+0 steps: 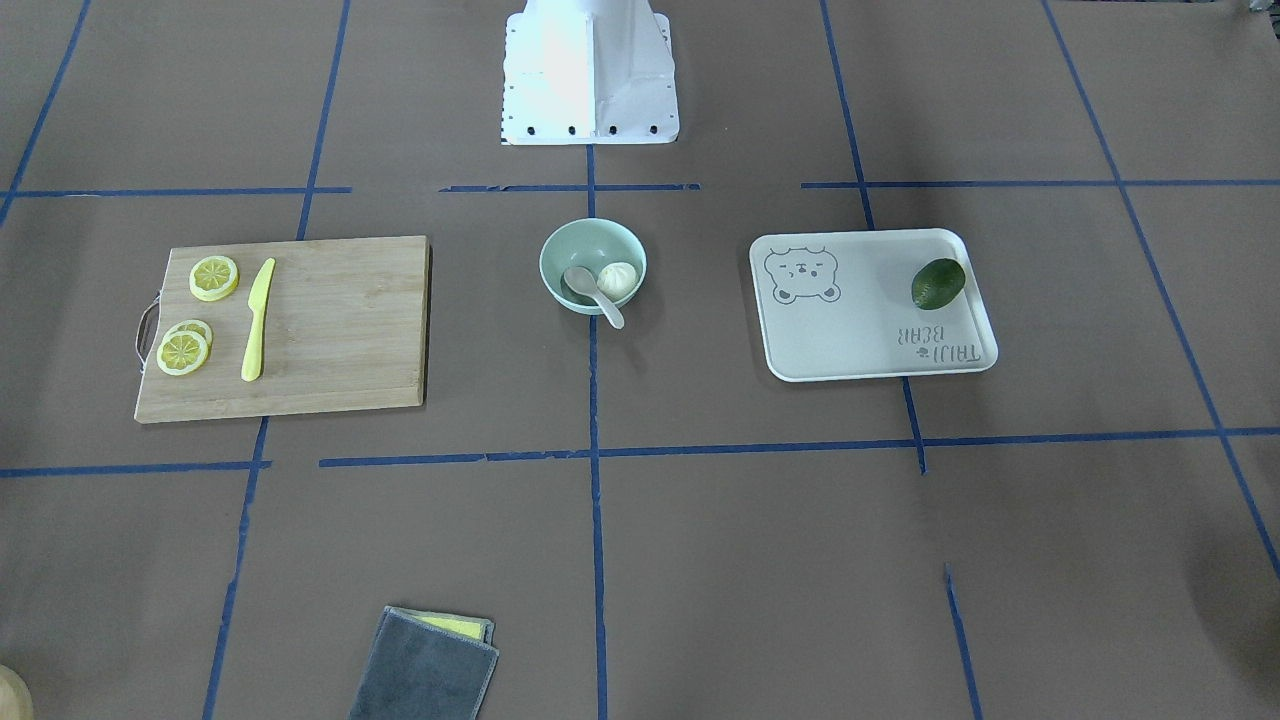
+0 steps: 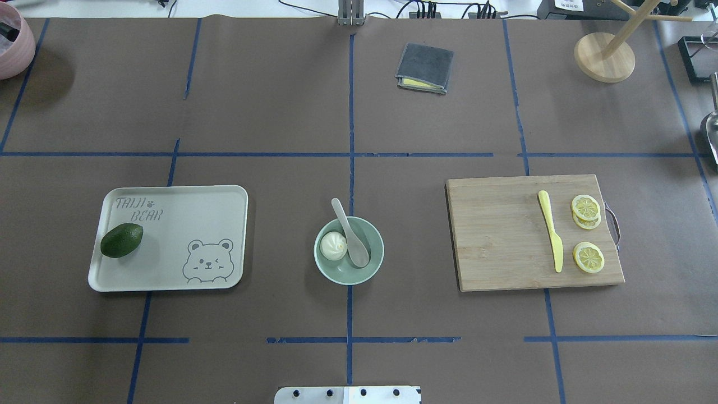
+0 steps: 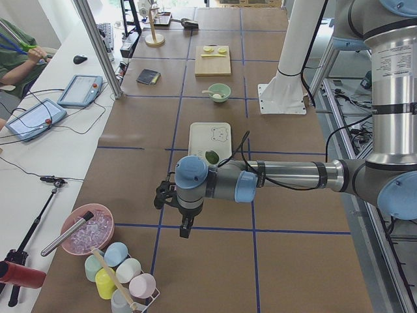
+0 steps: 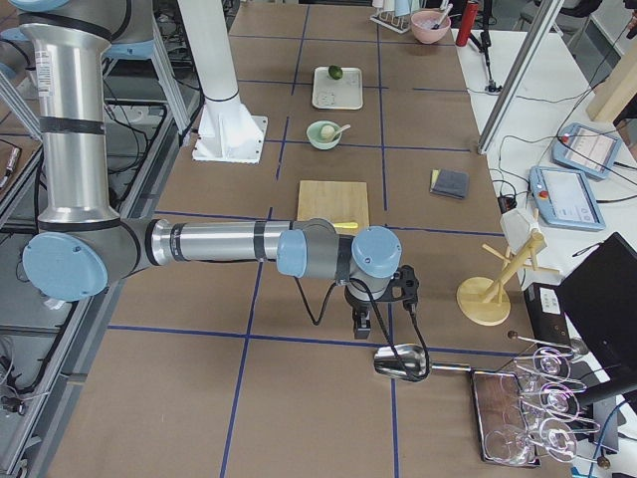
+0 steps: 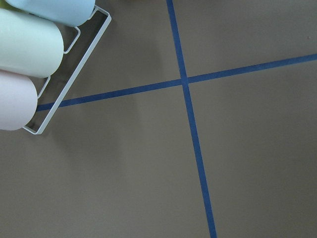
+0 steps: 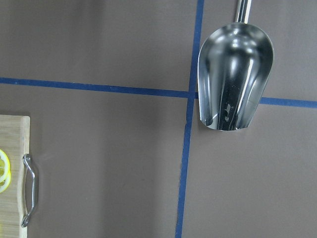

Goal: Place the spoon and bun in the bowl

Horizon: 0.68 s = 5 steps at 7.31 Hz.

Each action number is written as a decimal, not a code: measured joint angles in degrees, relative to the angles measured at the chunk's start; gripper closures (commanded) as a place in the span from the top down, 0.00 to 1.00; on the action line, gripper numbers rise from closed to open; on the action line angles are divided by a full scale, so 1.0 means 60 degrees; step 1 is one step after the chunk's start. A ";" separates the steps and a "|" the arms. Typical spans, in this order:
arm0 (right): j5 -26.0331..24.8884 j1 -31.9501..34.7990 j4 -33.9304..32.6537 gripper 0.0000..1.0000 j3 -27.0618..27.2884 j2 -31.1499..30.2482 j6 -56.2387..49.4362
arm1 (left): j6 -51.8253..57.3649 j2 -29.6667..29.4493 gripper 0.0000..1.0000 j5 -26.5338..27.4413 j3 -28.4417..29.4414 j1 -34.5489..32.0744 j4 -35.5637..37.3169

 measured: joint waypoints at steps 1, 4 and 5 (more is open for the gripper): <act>0.0000 0.0000 0.0003 1.00 -0.0001 -0.0032 0.0154 | -0.0050 -0.0007 1.00 -0.0007 0.0005 0.0002 -0.0005; -0.0252 0.0001 0.0270 1.00 -0.0049 -0.0097 0.0146 | -0.0081 -0.0001 1.00 -0.0011 -0.0006 0.0003 -0.0004; -0.0417 0.0001 0.0730 1.00 -0.0134 -0.0202 0.0133 | -0.0089 0.0006 1.00 -0.0011 -0.0007 0.0003 0.0002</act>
